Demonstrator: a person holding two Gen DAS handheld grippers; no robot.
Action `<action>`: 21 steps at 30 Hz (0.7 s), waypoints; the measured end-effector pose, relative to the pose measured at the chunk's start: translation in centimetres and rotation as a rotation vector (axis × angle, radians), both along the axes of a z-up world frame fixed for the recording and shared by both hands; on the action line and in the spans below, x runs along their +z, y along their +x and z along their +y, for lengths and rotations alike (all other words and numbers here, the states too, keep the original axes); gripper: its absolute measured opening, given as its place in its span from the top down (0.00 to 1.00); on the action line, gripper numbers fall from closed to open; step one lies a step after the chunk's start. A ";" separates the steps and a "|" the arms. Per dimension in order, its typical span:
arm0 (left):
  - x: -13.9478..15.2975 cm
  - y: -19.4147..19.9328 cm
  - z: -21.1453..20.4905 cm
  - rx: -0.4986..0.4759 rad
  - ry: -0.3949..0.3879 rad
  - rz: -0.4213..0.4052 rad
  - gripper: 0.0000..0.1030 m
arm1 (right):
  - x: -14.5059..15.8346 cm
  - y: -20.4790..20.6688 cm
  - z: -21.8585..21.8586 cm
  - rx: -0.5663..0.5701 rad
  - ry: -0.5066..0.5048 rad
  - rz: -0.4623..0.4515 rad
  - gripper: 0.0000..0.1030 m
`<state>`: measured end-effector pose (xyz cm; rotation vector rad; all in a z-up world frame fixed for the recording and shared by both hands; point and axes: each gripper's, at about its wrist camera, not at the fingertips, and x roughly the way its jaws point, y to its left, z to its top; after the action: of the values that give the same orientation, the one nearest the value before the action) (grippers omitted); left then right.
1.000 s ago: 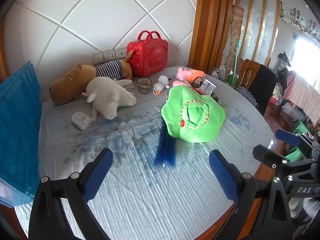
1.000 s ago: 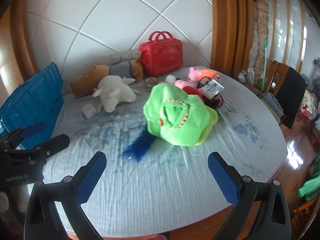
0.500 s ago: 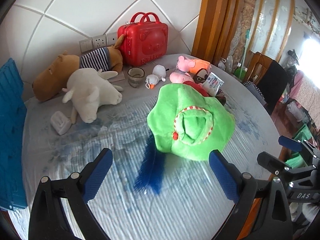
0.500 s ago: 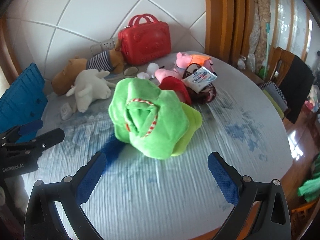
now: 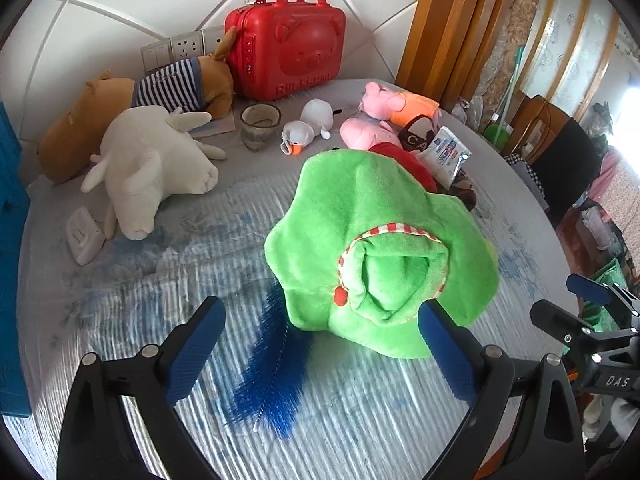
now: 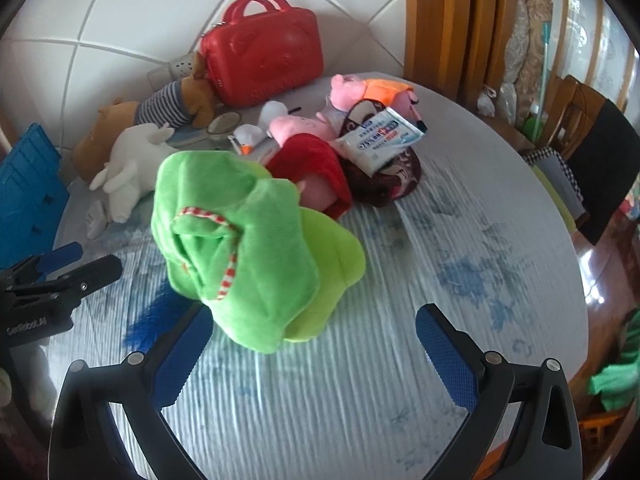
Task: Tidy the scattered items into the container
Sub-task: 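Move both open grippers toward the green frog hat plush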
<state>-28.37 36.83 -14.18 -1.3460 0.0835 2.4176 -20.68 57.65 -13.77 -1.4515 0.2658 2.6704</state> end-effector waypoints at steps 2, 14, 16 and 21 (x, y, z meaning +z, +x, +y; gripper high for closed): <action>-0.3 -0.5 -0.1 0.022 0.004 -0.010 0.05 | -0.5 -0.3 0.4 0.000 -0.015 -0.010 0.00; -1.9 -2.0 1.0 0.150 0.017 -0.079 0.04 | -3.7 -3.6 2.6 0.135 -0.073 -0.068 0.00; -2.3 -2.3 1.9 0.148 0.017 -0.097 0.04 | -4.0 -4.7 3.2 0.180 -0.085 -0.073 0.00; -3.4 -3.3 3.9 0.157 0.013 -0.120 0.04 | -5.6 -6.4 4.2 0.256 -0.149 -0.100 0.00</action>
<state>-31.70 40.77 -17.54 -1.5405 -0.0720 2.4512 -27.10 61.82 -19.36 -1.7689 0.2949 2.8139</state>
